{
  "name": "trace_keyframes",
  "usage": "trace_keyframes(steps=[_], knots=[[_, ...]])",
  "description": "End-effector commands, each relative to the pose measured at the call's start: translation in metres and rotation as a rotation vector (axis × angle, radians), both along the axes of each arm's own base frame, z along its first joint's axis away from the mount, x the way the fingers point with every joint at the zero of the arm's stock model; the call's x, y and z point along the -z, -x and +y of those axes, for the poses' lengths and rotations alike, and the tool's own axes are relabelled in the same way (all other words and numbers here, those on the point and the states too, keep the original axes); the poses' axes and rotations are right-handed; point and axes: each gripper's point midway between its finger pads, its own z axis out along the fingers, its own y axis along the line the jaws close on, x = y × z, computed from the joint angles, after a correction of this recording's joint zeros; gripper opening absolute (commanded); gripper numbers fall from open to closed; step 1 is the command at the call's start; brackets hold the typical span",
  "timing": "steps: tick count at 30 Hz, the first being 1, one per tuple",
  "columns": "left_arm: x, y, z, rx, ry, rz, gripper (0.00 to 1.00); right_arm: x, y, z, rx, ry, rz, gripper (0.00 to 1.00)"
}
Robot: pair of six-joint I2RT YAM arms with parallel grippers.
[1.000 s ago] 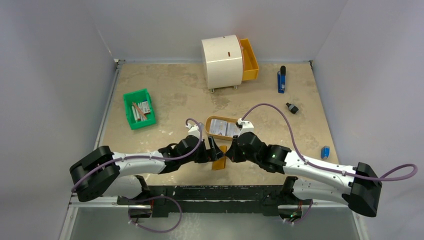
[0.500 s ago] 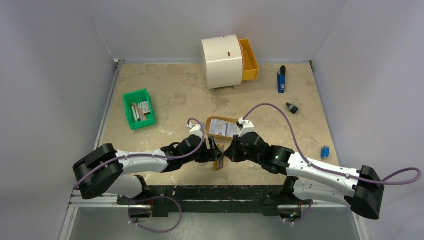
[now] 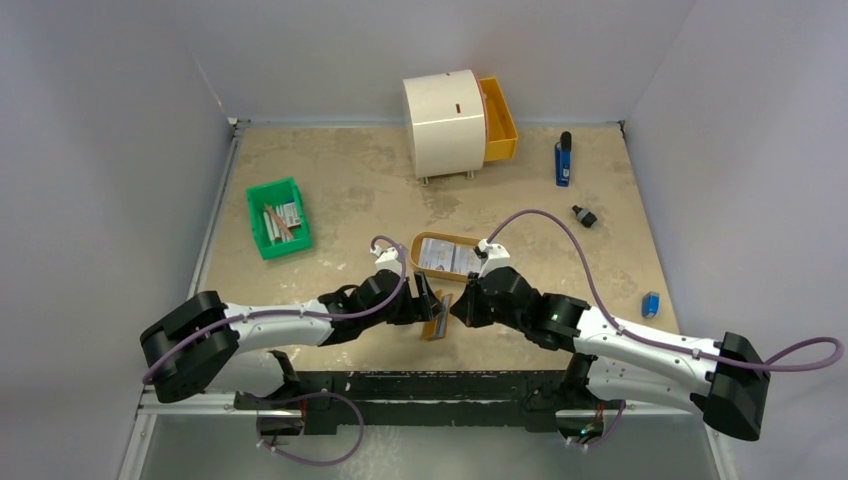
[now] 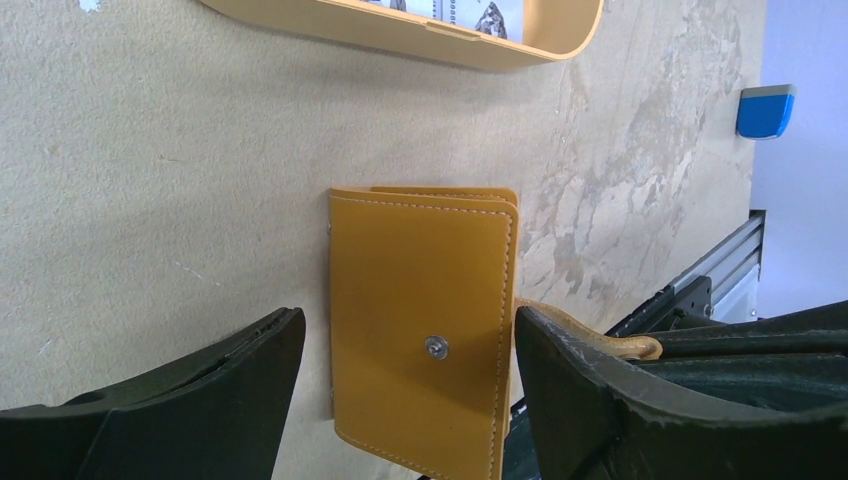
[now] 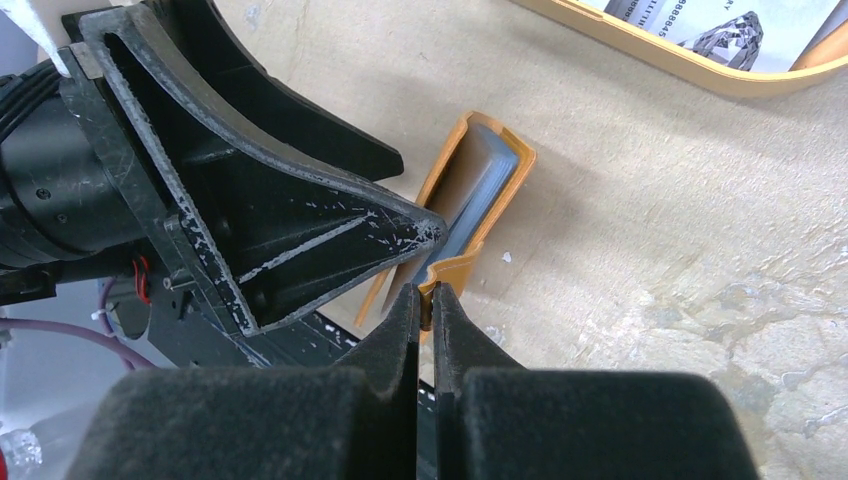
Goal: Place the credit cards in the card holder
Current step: Open the card holder at the center of the board.
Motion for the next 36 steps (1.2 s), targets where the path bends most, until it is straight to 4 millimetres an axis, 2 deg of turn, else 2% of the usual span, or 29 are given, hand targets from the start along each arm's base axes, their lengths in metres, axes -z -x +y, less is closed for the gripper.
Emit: trace_keyframes(steps=[1,8,13,17,28,36], knots=[[-0.013,-0.006,-0.003,-0.005,0.014,-0.041,0.76,-0.018,-0.005,0.005,0.004,-0.049,-0.039,0.00],[-0.014,-0.004,-0.009,0.021,0.014,-0.046,0.79,-0.023,-0.008,0.007,0.003,-0.053,-0.055,0.00],[-0.010,-0.003,-0.008,0.026,-0.024,-0.050,0.77,-0.027,-0.009,0.008,0.002,-0.057,-0.062,0.00],[-0.003,-0.002,-0.004,0.022,-0.049,-0.042,0.68,-0.028,-0.009,0.006,0.007,-0.056,-0.065,0.00],[0.001,-0.003,0.008,-0.012,-0.078,-0.051,0.36,-0.024,-0.006,0.001,0.014,-0.044,-0.051,0.00],[0.011,-0.001,0.024,-0.041,-0.124,-0.048,0.08,-0.015,-0.002,-0.011,0.051,-0.027,-0.022,0.00]])
